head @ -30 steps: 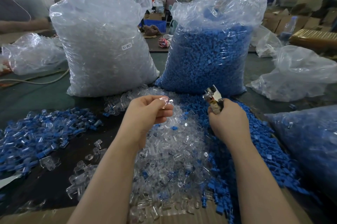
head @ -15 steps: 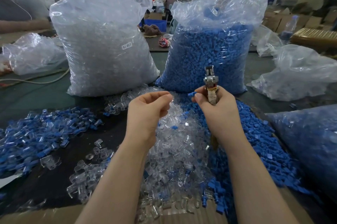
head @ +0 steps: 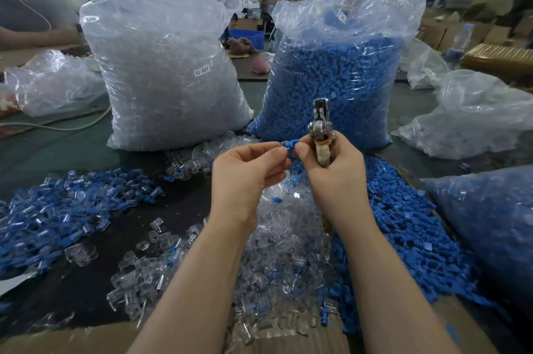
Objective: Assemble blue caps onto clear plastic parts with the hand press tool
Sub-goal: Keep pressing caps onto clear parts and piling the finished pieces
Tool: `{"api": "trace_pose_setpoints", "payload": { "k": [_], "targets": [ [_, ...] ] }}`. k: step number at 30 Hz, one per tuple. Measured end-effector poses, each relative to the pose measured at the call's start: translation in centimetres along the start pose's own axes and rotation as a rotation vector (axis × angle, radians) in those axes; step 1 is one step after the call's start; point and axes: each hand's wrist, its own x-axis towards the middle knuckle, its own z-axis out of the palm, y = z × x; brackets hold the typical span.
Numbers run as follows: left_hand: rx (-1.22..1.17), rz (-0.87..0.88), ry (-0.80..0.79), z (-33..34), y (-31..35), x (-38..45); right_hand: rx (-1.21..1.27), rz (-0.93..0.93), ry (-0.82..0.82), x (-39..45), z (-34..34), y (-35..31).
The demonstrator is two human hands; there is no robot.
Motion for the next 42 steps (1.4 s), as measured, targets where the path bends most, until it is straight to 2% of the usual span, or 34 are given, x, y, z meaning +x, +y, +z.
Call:
{"api": "trace_pose_setpoints", "payload": {
  "k": [15,22,27,34,42],
  "targets": [
    [0.154,0.174,0.027,0.5,-0.1,-0.4,-0.049,-0.003,-0.05,0.1,-0.1,0.3],
    [0.245,0.237,0.085,0.3,-0.5,-0.2,-0.056,0.054,-0.17,0.2,-0.6,0.1],
    [0.208,0.219,0.098,0.0,-0.4,0.0,-0.14,0.093,-0.249,0.5,-1.5,0.4],
    [0.19,0.235,0.057,-0.2,-0.2,0.1,-0.234,0.113,-0.407,0.5,-2.0,0.5],
    [0.196,0.256,0.0,-0.7,-0.2,0.2,-0.294,0.11,-0.476,0.4,-1.9,0.1]
  ]
}}
